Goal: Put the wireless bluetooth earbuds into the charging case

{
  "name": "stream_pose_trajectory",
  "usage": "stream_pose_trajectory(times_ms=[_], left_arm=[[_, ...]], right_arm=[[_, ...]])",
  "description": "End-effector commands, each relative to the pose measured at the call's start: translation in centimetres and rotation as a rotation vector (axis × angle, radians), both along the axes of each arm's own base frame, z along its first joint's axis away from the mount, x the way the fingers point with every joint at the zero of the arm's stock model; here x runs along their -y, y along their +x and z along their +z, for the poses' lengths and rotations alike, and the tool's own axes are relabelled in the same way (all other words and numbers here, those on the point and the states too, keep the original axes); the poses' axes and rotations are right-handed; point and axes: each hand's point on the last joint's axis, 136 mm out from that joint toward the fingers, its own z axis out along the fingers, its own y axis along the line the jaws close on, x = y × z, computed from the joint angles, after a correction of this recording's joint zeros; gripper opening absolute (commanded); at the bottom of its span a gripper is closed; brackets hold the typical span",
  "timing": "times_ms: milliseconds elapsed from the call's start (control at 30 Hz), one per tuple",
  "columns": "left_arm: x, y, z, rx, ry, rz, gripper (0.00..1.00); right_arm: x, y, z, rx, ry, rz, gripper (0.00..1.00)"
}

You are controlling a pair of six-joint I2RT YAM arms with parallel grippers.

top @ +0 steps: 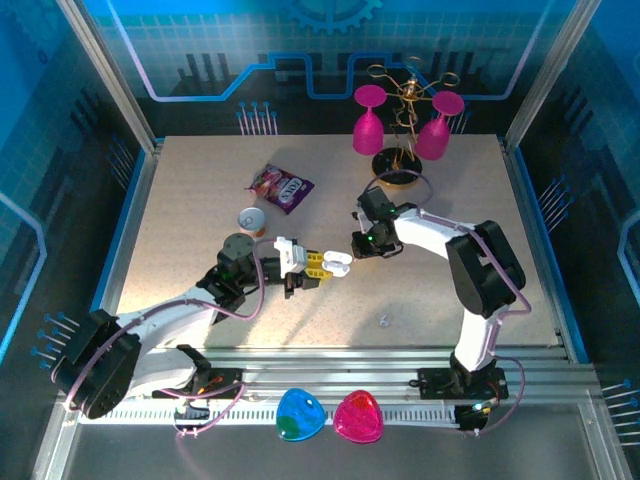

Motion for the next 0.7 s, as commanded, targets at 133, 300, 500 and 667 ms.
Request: stream_pose_trajectory(times_ms=[133,300,500,667], left_arm=[[-0.3,2.1,-0.8,-0.041,-0.023,0.084,0.18],[-0.5,4.1,-1.7,-0.083,-0.025,0.169,0.18],[-0.7,6.4,-3.1,-0.148,0.018,0.269,0.18],[-0.6,7.7,-3.9,-0.195,0.027,0.312,0.18]], right_arm=[[1.1,-0.1,5.2,0.207,-0.022,0.006,0.22],[1.5,-0.9,8.7,0.334,-0.030,0.016,0.21],[1.1,-2.1,13.3,0.512,-0.005,0.065,0.20],[-0.2,-3.4,16.6,0.667,0.031,0.133,0.19]])
